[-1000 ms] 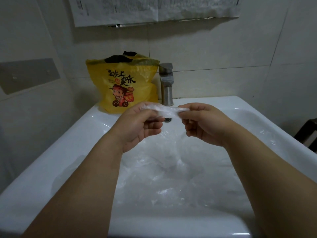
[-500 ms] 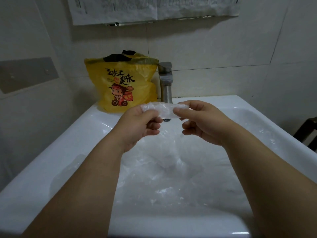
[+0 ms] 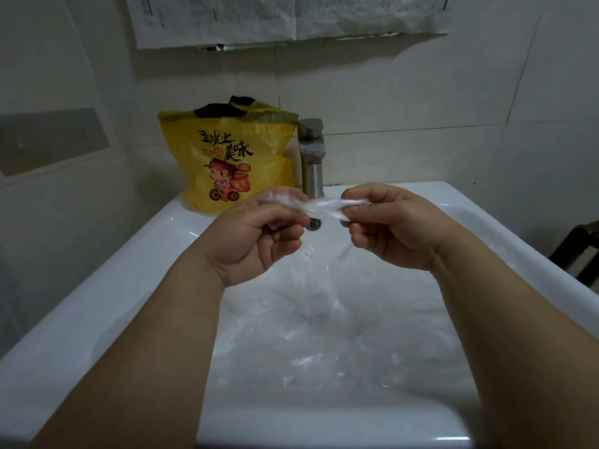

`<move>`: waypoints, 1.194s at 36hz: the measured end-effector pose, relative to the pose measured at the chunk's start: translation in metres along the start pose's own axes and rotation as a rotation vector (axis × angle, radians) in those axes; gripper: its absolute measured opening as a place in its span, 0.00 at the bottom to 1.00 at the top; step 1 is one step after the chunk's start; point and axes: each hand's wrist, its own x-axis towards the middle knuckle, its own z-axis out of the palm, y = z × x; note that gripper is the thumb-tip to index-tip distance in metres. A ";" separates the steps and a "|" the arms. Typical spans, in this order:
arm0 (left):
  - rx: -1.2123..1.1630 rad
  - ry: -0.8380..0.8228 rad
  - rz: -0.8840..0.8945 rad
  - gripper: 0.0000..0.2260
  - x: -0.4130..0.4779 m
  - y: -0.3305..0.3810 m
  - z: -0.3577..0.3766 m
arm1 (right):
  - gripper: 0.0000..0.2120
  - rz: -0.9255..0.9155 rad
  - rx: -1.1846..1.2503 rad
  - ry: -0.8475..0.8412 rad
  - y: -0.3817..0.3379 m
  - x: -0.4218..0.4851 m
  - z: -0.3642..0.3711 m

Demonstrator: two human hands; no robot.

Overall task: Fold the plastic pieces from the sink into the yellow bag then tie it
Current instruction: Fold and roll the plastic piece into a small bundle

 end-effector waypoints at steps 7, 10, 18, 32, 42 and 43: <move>-0.093 -0.075 -0.078 0.13 -0.002 0.001 -0.006 | 0.11 -0.024 0.005 0.023 0.001 0.002 -0.002; -0.004 0.001 -0.037 0.13 -0.002 0.000 -0.003 | 0.07 -0.002 -0.035 -0.018 0.002 0.001 -0.001; 0.267 0.058 0.018 0.07 0.003 -0.007 -0.004 | 0.06 0.103 -0.077 -0.046 0.002 0.000 -0.002; 0.400 0.107 0.061 0.03 0.011 -0.013 -0.013 | 0.11 0.277 -0.615 0.058 0.010 0.001 -0.007; 0.306 -0.010 -0.028 0.28 0.018 -0.029 0.000 | 0.10 -0.116 -0.627 0.092 0.028 0.006 0.026; 0.349 -0.027 -0.041 0.25 0.017 -0.032 0.007 | 0.10 -0.112 -0.652 0.089 0.031 0.006 0.029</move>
